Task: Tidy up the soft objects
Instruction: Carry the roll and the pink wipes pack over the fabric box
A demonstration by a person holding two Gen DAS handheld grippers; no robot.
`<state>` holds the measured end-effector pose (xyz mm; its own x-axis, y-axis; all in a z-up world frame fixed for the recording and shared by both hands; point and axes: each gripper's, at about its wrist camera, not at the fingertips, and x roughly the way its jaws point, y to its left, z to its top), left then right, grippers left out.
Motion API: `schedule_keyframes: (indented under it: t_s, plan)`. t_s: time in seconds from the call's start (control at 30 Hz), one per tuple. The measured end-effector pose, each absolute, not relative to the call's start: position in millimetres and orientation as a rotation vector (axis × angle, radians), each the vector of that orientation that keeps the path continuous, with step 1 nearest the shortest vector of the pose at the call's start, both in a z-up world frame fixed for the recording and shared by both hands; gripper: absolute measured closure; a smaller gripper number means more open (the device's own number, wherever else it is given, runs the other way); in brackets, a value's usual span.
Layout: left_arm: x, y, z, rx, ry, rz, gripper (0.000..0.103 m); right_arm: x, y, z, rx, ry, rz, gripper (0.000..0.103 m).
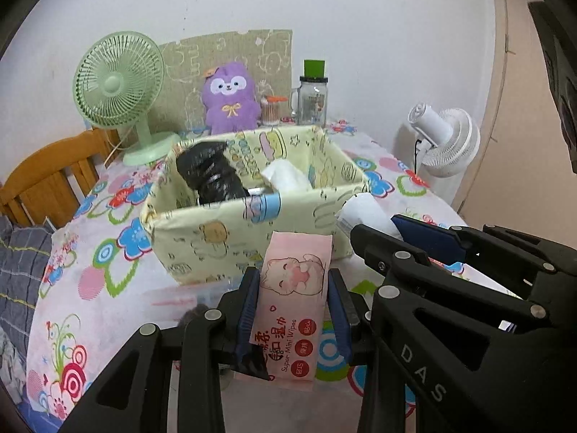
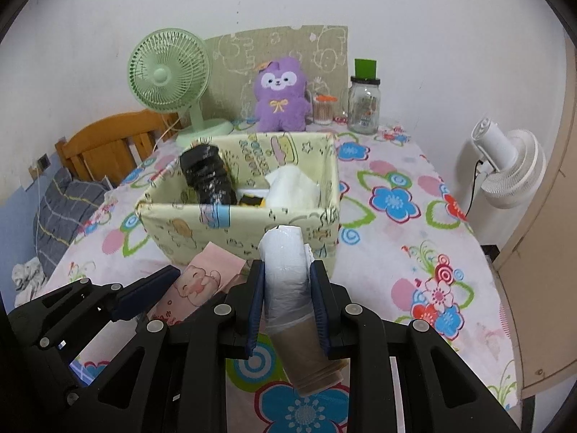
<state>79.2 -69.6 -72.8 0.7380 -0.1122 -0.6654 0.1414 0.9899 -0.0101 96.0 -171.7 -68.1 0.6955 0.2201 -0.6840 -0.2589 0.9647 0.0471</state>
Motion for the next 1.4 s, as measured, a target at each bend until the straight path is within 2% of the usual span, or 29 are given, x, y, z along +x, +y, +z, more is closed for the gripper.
schedule_keyframes:
  t_s: [0.77,1.4]
  plan:
    - [77,-68,-13,0.064,0.594,-0.143,0.065,91,-168,-2,-0.062,0.622,0.259,0.075]
    - [98,-57,3,0.048,0.566,-0.13,0.065,111,-158,20,-0.073,0.588,0.268,0.075]
